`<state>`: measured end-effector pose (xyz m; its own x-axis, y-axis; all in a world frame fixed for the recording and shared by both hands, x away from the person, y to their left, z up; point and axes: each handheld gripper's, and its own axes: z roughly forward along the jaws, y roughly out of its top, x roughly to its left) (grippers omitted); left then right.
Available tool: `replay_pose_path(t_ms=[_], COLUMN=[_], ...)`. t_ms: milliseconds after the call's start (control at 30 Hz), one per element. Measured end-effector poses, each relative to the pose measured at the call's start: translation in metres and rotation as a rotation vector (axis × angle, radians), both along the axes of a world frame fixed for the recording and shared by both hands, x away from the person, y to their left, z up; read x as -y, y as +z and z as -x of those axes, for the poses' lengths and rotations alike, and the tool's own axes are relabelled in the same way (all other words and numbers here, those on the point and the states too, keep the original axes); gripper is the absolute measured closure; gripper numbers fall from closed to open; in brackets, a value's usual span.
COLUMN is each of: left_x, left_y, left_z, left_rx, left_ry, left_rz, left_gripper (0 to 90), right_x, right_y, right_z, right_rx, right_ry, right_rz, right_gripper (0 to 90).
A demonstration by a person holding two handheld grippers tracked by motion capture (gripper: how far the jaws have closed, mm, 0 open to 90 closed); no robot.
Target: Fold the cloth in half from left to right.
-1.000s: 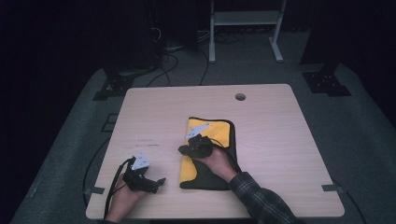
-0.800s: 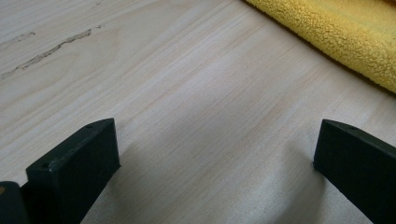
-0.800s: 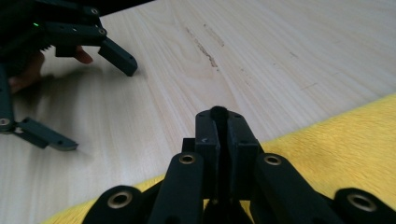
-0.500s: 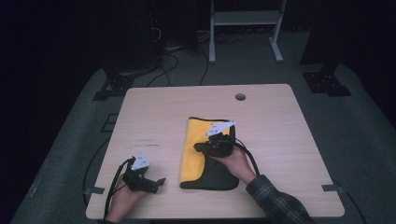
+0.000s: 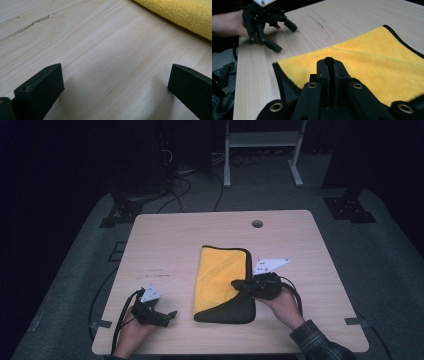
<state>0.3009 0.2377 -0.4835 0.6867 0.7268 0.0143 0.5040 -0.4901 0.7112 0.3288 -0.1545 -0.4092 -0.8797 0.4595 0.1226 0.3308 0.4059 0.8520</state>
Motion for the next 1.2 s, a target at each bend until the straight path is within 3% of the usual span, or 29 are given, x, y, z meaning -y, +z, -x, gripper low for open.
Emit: replay_pose_path(t_ms=[200,433,533,700,800,867,967,1067,1200], left_x=[0.0,0.0,0.0,0.0,0.0,0.0,0.0,0.0,0.0], left_y=[0.0,0.0,0.0,0.0,0.0,0.0,0.0,0.0,0.0], left_z=[0.0,0.0,0.0,0.0,0.0,0.001,0.001,0.001,0.001], left_rx=[-0.001,0.002,0.002,0.002,0.002,0.002,0.003,0.003,0.003], left_ry=[0.0,0.002,0.002,0.004,0.004,0.004,0.003,0.003,0.003], left_rz=[-0.002,0.0,0.0,0.0,0.0,0.0,0.0,0.0,0.0], left_gripper=[0.0,0.0,0.0,0.0,0.0,0.0,0.0,0.0,0.0], right_x=[0.017,0.028,0.03,0.027,0.022,0.023,0.028,0.034,0.041], right_y=[-0.011,-0.021,-0.029,-0.044,-0.052,-0.053,-0.045,-0.034,-0.023], right_z=[0.016,0.035,0.039,0.038,0.037,0.037,0.036,0.032,0.021], right_rx=[-0.039,-0.04,-0.025,-0.046,-0.073,-0.074,-0.079,-0.068,-0.055], right_ry=[-0.013,-0.02,-0.029,-0.017,-0.019,-0.021,-0.027,-0.048,-0.091], right_rz=[0.03,0.088,0.155,0.219,0.268,0.263,0.213,0.166,0.114], right_gripper=[84.5,84.3,84.0,82.9,77.3,70.1,59.2,53.1,52.3])
